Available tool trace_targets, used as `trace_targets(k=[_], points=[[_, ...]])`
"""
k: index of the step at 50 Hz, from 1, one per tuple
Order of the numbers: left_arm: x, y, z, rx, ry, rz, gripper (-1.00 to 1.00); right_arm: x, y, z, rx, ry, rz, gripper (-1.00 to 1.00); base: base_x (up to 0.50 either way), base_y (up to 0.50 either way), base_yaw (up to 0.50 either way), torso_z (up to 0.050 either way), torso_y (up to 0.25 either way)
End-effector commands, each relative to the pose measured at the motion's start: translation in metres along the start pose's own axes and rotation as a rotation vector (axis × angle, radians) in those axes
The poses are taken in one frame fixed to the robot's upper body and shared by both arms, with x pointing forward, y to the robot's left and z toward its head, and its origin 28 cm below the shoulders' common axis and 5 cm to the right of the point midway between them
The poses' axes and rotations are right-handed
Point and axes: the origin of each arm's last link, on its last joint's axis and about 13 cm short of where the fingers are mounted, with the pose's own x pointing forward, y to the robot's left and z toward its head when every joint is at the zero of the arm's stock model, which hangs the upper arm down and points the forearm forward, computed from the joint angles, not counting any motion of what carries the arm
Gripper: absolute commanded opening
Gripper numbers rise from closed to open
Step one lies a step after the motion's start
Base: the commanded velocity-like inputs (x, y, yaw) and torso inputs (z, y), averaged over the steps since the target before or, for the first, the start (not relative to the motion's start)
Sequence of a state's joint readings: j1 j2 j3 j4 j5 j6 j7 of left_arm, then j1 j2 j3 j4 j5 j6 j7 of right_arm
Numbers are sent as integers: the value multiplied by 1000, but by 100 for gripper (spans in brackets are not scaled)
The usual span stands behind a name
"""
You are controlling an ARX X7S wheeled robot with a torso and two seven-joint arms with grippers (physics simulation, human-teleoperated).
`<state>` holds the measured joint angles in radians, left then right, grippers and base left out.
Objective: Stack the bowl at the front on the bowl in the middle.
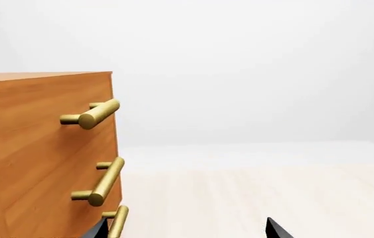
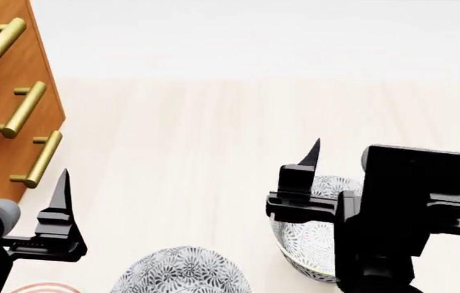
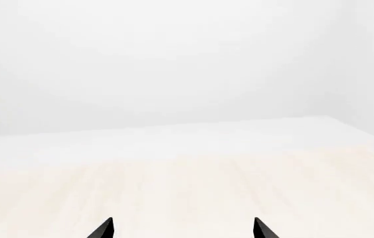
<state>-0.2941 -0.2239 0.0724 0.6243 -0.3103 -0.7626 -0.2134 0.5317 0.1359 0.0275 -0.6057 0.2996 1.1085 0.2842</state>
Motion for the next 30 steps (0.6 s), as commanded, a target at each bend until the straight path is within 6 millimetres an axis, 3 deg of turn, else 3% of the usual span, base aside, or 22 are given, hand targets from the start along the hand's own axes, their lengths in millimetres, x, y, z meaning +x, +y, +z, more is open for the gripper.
trace_targets(k=[1, 5, 11, 25, 30], points=[[0, 2, 0, -2, 3, 9, 100, 26, -23, 56, 16, 189, 5, 100, 0, 0, 0, 0, 0], [-1, 2, 1, -2, 0, 9, 100, 47, -34, 63, -9, 326, -21, 100, 0, 0, 0, 0, 0], [-2, 0, 5, 8, -6, 1, 100, 75, -43, 67, -67, 382, -113, 100, 0, 0, 0, 0, 0], [2, 3, 6, 11, -10, -8, 100, 101, -57, 62, -63, 523, -191, 100, 0, 0, 0, 0, 0], [4, 3, 4, 13, -9, -13, 100, 109, -65, 48, -77, 600, -214, 100, 0, 0, 0, 0, 0]])
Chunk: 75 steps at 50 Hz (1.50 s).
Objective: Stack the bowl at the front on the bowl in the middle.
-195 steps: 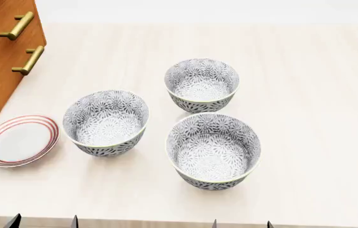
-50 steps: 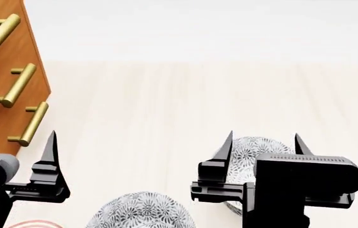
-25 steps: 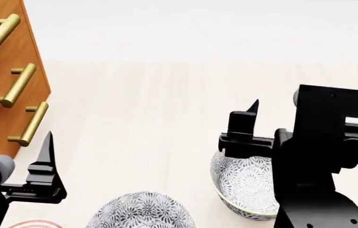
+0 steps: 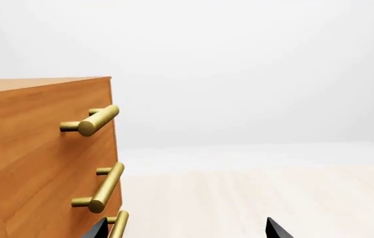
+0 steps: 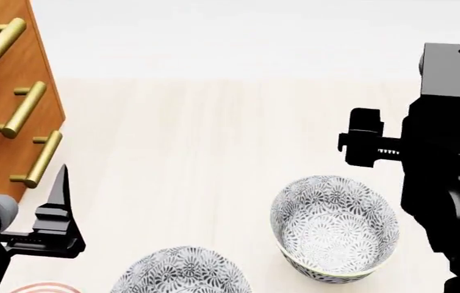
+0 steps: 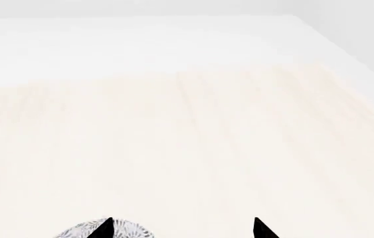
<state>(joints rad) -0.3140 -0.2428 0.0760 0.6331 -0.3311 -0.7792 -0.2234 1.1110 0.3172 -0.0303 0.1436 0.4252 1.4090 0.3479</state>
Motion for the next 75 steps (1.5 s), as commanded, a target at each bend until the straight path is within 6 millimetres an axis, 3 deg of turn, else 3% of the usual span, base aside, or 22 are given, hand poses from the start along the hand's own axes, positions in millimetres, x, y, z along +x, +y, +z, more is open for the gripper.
trace_targets(k=[1, 6, 8, 11, 29, 61, 62, 75], points=[[3, 1, -1, 4, -1, -7, 100, 27, -16, -3, 7, 152, -66, 100, 0, 0, 0, 0, 0], [4, 1, -2, 7, 1, -7, 100, 38, -18, -7, 21, 125, -76, 100, 0, 0, 0, 0, 0], [4, 1, -1, 8, 0, -8, 100, 41, -19, -12, 35, 253, -41, 100, 0, 0, 0, 0, 0], [5, 1, -2, 9, 0, -8, 100, 49, -20, -19, 58, 301, -21, 100, 0, 0, 0, 0, 0], [5, 0, 0, 18, -2, -19, 100, 73, -20, -49, 185, 490, 177, 100, 0, 0, 0, 0, 0], [1, 9, 1, 21, 6, -13, 100, 78, -5, -73, 116, 531, 194, 100, 0, 0, 0, 0, 0], [1, 9, 1, 21, 6, -13, 100, 79, -5, -73, 121, 528, 191, -100, 0, 0, 0, 0, 0], [2, 8, 0, 24, 9, -12, 100, 80, -5, -74, 111, 519, 192, -100, 1, 0, 1, 0, 0]])
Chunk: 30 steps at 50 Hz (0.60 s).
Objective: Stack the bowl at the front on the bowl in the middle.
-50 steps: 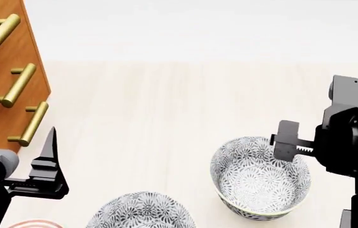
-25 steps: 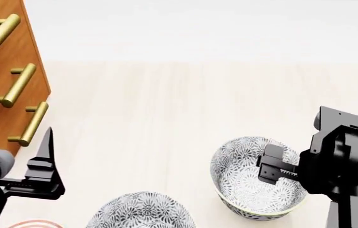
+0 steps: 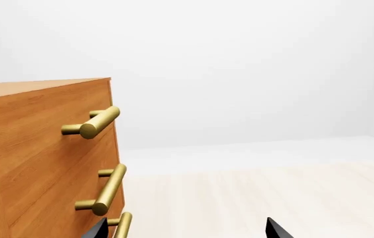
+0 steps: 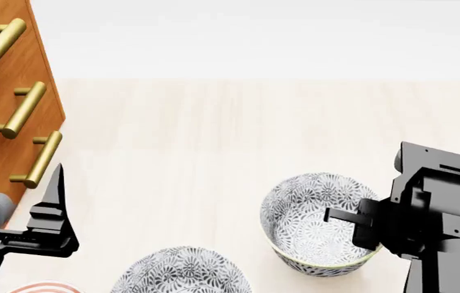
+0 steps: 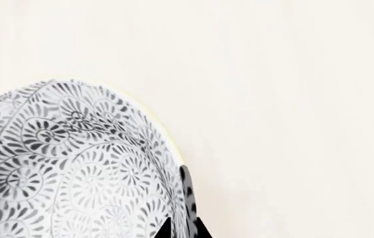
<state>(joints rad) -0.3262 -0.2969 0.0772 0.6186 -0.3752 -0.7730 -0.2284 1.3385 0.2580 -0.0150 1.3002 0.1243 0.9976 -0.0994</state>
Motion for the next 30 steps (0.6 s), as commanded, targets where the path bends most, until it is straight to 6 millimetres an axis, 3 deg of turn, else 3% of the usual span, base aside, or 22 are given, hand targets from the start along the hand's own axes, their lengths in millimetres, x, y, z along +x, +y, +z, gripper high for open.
trace_targets(k=[1, 5, 9, 14, 25, 30], points=[[1, 0, -1, 3, 3, 0, 100, 6, 2, -7, -19, 15, 13, -100, 0, 0, 0, 0, 0], [1, 0, -1, 3, 2, 1, 100, 1, 3, -1, -20, 3, 26, -100, 0, 0, 2, 0, 0], [1, 1, -1, 4, 4, 5, 100, -16, 5, 12, -12, -42, 80, -100, 0, 0, 1, 0, 0], [-1, 1, -1, 2, 7, 10, 100, -49, 9, 15, -8, -65, 150, -100, 0, 0, 0, 0, 0], [-3, -3, 0, -1, 9, 11, 100, -79, 9, 23, -12, -103, 196, -100, 0, 0, 0, 0, 0], [-1, -3, 0, 0, 11, 13, 100, -102, 11, 19, -38, -123, 227, -100, 0, 0, 0, 0, 0]])
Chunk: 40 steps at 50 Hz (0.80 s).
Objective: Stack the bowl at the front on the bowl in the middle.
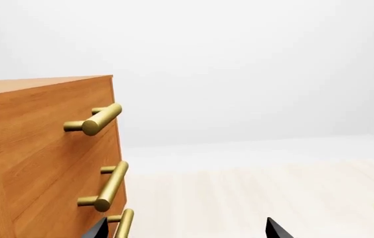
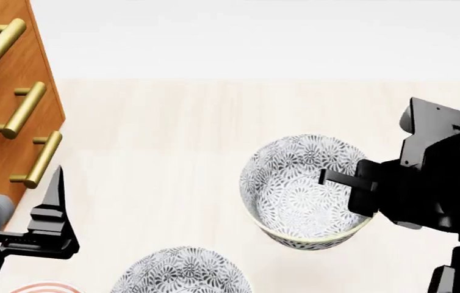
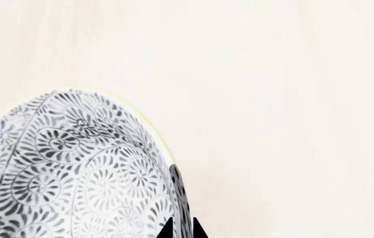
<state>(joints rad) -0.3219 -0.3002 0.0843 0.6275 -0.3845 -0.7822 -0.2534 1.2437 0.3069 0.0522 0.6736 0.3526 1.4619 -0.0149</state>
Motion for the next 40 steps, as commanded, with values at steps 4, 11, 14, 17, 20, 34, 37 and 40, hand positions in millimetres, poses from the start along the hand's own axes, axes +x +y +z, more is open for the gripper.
trace_targets(k=[4, 11, 14, 17, 20, 34, 37, 40], points=[[1, -1, 0, -2, 4, 2, 100, -59, 14, 3, -75, -47, 107, -100, 0, 0, 0, 0, 0], [3, 1, -1, -4, 6, 6, 100, -85, 22, 1, -120, -59, 156, -100, 0, 0, 0, 0, 0], [3, 1, -1, -5, 7, 7, 100, -94, 26, -3, -151, -61, 171, -100, 0, 0, 0, 0, 0], [4, 1, -2, -4, 9, 6, 100, -104, 31, -8, -192, -68, 187, -100, 0, 0, 0, 0, 0], [4, 0, -2, -4, 9, 5, 100, -112, 34, -12, -221, -72, 199, -100, 0, 0, 0, 0, 0], [4, 1, -2, -8, 6, 4, 100, -135, 48, -38, -353, -78, 296, -100, 0, 0, 0, 0, 0], [4, 1, -2, -6, 5, 5, 100, -134, 50, -42, -375, -73, 303, -100, 0, 0, 0, 0, 0], [4, 1, -2, -8, 4, 6, 100, -132, 52, -45, -395, -67, 314, -100, 0, 0, 0, 0, 0]])
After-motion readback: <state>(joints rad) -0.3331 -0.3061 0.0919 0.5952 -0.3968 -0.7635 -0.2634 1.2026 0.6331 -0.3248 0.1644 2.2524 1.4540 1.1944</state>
